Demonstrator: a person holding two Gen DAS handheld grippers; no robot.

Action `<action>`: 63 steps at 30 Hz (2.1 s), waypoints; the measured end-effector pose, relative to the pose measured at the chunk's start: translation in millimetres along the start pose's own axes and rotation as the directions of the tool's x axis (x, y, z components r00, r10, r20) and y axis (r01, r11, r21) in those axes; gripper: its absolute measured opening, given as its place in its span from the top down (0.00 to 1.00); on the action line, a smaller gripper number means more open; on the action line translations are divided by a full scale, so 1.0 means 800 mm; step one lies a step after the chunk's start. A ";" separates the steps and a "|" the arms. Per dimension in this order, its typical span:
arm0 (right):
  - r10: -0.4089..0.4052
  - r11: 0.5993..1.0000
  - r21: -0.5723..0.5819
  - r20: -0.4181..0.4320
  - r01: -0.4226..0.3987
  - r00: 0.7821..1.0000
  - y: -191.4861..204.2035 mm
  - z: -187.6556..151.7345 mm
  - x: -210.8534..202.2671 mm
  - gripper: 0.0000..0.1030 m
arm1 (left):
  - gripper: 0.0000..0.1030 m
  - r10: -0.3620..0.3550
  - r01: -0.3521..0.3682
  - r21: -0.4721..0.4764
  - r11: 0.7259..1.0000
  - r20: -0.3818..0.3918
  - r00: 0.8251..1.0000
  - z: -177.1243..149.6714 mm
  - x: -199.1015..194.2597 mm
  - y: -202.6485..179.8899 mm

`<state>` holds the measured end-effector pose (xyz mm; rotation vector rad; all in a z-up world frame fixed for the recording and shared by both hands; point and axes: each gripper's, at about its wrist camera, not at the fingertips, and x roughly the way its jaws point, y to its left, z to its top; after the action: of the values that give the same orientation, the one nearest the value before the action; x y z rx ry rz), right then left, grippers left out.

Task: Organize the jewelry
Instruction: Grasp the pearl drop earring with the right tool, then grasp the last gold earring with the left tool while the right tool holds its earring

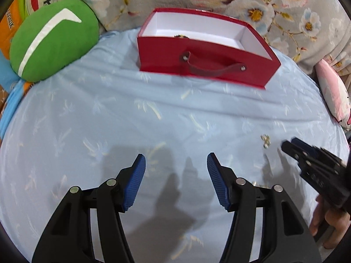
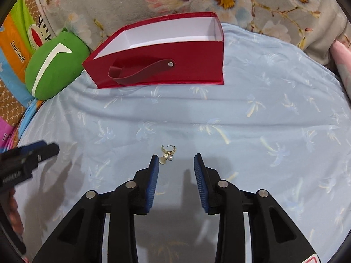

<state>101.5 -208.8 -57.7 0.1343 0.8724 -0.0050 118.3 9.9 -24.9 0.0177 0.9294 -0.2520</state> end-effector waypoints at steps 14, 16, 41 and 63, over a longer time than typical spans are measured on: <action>-0.012 1.000 -0.002 -0.042 0.012 0.999 0.014 0.008 0.044 0.67 | 0.41 -0.046 0.045 -0.016 0.999 -0.043 0.998 -0.026 0.009 -0.013; -0.016 1.000 -0.008 -0.042 0.016 0.999 0.016 0.009 0.045 0.71 | 0.41 -0.047 0.047 -0.015 0.999 -0.047 0.998 -0.027 0.009 -0.015; -0.029 0.993 0.115 0.008 0.028 1.000 -0.047 -0.035 -0.035 0.98 | 0.36 -0.141 0.159 0.151 0.976 -0.123 0.982 -0.056 0.033 -0.136; 0.007 0.995 0.101 0.068 -0.013 0.998 -0.039 -0.040 -0.092 0.98 | 1.00 -0.212 0.219 0.086 0.972 -0.087 0.973 -0.041 -0.004 -0.110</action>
<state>27.7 -239.5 -25.1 0.2326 0.8042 -0.0443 71.2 -70.9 -34.0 0.0143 0.9963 -0.5004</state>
